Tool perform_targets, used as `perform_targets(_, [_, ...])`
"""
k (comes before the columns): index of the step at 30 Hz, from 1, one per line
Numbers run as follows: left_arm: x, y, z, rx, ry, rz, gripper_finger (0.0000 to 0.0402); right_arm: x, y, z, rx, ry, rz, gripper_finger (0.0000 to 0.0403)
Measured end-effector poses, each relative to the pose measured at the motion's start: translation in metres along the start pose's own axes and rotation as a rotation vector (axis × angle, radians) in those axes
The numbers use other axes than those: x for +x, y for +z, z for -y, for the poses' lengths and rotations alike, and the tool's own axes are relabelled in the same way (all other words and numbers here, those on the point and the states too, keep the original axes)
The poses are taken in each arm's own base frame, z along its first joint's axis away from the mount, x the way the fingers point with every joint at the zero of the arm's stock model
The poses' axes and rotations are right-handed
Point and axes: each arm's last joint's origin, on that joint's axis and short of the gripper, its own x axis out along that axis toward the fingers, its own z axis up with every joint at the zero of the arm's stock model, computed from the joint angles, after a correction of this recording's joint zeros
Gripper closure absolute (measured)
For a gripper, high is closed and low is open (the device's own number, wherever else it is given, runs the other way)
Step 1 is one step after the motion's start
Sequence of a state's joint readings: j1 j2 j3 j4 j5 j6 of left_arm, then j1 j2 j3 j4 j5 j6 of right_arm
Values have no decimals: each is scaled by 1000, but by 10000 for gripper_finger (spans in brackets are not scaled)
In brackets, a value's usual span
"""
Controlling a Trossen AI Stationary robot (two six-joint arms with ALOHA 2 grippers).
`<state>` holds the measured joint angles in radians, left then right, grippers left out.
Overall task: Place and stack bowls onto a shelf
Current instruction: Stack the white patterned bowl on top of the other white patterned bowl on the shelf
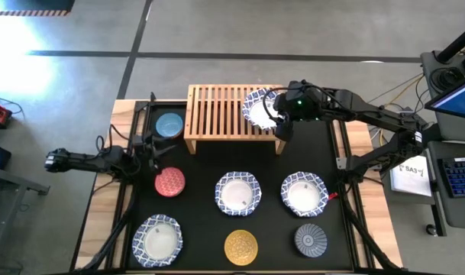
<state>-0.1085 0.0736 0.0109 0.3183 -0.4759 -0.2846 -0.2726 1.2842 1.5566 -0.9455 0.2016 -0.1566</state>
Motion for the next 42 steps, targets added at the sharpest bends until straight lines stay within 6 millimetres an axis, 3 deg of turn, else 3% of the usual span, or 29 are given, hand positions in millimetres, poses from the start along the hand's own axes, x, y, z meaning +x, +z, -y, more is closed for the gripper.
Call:
perform_targets(7, [7,12,9,12,-29,-59,208,0,0,0,12,0,0,188])
perform_targets(15, [31,23,25,135,47,-316,208,0,-4,-1,45,5,-38,188])
perform_targets(24, [63,18,43,294,52,-627,208,0,-11,-2,73,12,-116,188])
perform_targets(42, [105,-33,75,-140,241,-895,208,0,-15,-3,176,8,-155,188])
